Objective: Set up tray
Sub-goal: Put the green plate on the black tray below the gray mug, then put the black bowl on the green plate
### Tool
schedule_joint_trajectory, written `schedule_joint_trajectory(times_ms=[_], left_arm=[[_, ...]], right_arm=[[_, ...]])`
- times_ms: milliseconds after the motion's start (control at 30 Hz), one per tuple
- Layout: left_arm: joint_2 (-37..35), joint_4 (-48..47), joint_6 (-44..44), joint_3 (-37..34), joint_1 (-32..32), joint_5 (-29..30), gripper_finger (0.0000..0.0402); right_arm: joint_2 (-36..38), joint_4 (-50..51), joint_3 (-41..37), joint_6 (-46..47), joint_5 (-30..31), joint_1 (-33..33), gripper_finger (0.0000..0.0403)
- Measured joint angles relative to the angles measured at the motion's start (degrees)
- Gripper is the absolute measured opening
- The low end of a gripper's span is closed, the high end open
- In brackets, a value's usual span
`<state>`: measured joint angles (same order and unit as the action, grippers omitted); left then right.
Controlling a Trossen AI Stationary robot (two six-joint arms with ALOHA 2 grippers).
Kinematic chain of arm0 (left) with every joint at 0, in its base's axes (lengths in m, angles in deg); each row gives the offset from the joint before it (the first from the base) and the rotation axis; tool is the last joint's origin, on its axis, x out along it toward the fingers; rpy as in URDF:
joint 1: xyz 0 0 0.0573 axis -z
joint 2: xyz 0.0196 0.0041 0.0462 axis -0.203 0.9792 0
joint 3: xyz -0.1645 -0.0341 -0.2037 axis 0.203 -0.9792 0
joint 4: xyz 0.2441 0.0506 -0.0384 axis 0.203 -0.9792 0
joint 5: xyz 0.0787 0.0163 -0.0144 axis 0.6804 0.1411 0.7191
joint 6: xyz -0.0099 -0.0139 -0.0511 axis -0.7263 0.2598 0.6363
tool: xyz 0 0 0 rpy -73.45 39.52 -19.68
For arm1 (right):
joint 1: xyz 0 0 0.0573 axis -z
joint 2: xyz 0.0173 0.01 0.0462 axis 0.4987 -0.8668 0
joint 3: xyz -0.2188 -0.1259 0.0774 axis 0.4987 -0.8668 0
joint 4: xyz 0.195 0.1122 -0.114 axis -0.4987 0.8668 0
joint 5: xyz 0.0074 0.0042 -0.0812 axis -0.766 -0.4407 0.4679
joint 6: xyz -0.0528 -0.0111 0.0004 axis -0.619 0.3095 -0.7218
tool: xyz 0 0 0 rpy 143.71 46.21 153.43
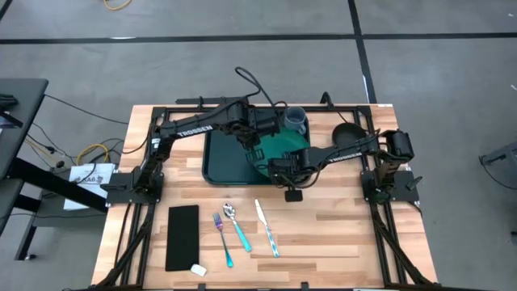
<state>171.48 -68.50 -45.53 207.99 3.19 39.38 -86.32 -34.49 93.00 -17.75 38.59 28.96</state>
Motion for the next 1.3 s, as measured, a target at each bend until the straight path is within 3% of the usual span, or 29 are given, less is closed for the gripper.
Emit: schedule_joint_trajectory(times_ms=[600, 767, 933, 1133, 1300], left_arm=[[0.0, 0.0, -1.0, 0.0, 0.0, 0.2, 0.0030], [0.0, 0.0, -2.0, 0.0, -0.1, 1.6, 0.0030], [0.0, 0.0, -2.0, 0.0, -0.4, 1.6, 0.0030], [0.0, 0.0, -3.1, 0.0, -0.5, 1.7, 0.0030], [0.0, 0.0, -3.1, 0.0, -0.6, 1.7, 0.0030]], right_arm=[[0.0, -2.5, -0.1, 5.2, 0.4, 0.7, 0.0086], [2.0, 2.8, 2.4, 6.2, -1.8, -1.0, 0.0091], [9.6, 9.4, 1.1, 11.4, -2.0, -4.3, 0.0090], [24.2, 6.2, -10.1, 21.5, -0.1, -7.4, 0.0090], [35.3, 7.2, -17.1, 32.8, 5.6, -5.3, 0.0090]])
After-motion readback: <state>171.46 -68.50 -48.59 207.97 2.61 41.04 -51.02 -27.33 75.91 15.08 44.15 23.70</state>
